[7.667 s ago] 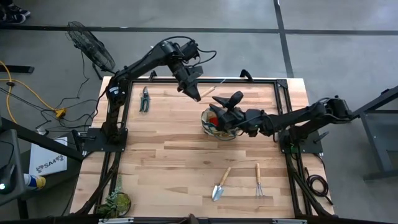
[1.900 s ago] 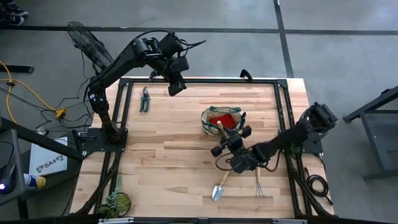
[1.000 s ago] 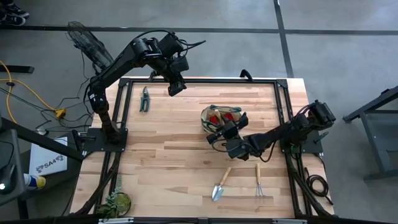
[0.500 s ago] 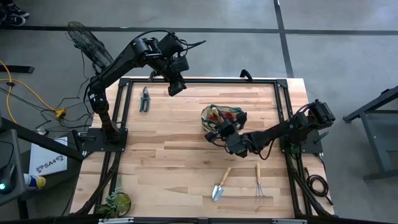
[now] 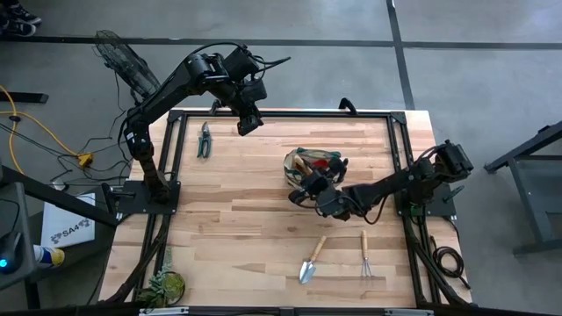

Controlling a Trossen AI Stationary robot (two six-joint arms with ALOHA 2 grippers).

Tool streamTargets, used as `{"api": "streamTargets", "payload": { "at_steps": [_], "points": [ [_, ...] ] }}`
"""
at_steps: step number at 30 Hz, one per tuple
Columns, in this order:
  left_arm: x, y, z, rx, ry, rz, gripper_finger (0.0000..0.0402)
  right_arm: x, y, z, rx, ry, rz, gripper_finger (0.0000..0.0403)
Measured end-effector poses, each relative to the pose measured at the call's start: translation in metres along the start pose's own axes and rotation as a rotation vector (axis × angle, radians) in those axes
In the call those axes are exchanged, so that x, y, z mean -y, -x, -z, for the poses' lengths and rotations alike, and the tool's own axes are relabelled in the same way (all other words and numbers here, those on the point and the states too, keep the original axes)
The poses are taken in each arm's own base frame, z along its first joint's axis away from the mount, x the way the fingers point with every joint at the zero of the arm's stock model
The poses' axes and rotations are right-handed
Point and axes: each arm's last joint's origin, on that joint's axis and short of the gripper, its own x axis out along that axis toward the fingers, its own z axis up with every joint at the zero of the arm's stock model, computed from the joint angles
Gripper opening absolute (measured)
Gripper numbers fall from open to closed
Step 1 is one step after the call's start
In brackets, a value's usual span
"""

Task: Pick & Place Garden tools in Gardening bag
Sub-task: Put the top trowel into the gardening bag

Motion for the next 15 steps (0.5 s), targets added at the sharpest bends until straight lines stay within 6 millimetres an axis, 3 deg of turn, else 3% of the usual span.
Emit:
{"api": "streamTargets", "payload": {
  "at_steps": [15],
  "points": [
    [0.0001,0.0,0.0006,-0.006,0.003,0.0,0.0132,0.0049,-0.0053,0.0097,-0.041,-0.064,0.076,0.0063]
  ]
}}
